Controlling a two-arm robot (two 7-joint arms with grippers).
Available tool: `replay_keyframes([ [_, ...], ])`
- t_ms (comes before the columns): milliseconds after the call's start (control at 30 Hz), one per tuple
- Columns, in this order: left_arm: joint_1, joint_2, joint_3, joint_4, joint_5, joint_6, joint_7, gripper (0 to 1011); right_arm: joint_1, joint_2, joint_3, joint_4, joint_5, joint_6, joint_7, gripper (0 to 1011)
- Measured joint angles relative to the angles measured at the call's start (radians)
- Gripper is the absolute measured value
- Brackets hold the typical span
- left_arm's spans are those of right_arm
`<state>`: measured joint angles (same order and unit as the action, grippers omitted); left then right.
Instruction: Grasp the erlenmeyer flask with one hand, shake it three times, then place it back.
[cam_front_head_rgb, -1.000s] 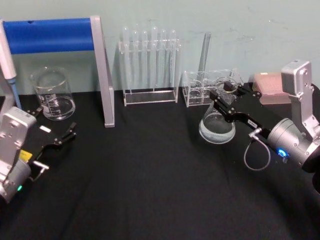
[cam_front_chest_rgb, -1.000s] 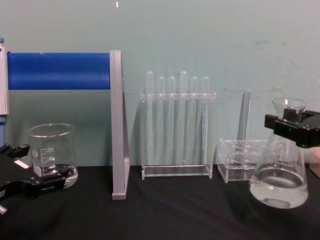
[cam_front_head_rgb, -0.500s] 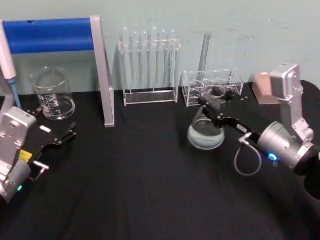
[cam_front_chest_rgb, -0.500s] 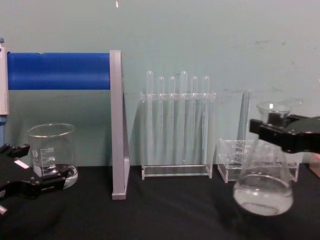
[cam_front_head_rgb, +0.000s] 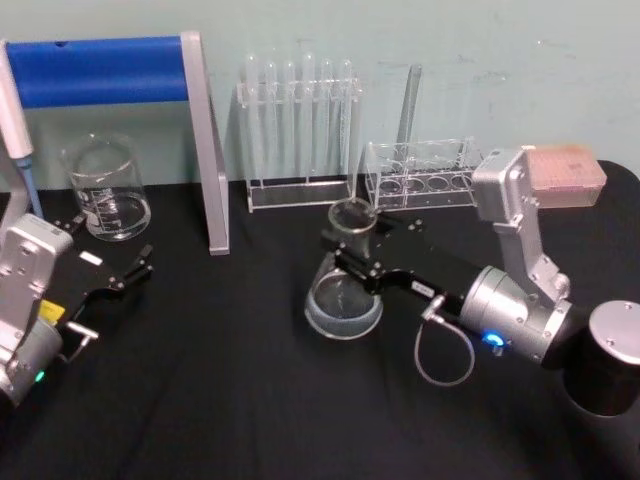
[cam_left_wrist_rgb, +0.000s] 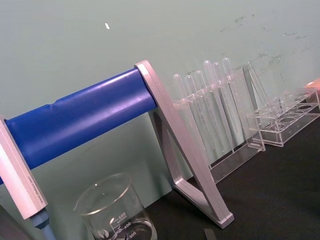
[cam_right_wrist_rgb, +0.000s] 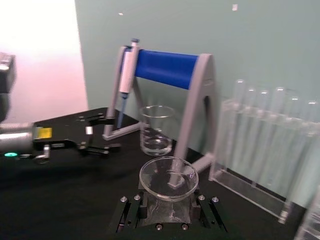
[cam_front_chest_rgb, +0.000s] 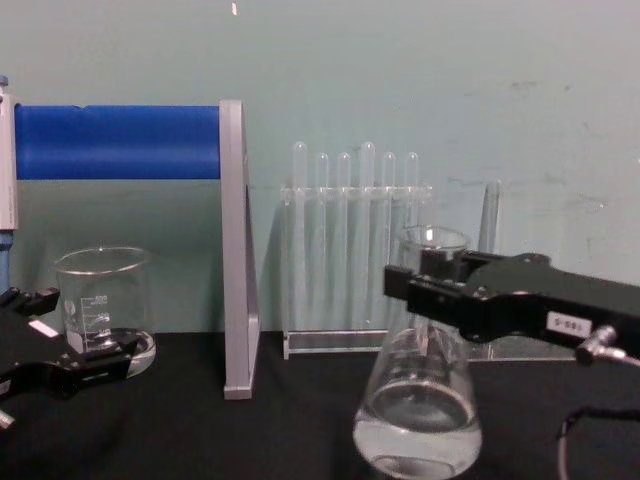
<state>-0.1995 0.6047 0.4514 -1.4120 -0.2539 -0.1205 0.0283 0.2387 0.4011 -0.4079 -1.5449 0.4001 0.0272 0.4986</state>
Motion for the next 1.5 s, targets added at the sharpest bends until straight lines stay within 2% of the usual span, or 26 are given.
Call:
replay_keyframes([
  [433,0.000,0.000,0.000,0.000,0.000,0.000,0.000,1001,0.013,0.006,-0.074,-0.017,0.019,0.005,0.033,456],
  [733,0.000,0.000,0.000,0.000,0.000,0.000,0.000,1001,0.019,0.012,-0.086,-0.017,0.025,0.000,0.029,456],
  [1133,0.000,0.000,0.000,0.000,0.000,0.000,0.000,1001,0.020,0.023,-0.046,0.003,0.028,-0.013,-0.018,456],
  [1500,0.000,0.000,0.000,0.000,0.000,0.000,0.000,1001,0.011,0.037,0.033,0.025,0.027,-0.022,-0.078,456],
])
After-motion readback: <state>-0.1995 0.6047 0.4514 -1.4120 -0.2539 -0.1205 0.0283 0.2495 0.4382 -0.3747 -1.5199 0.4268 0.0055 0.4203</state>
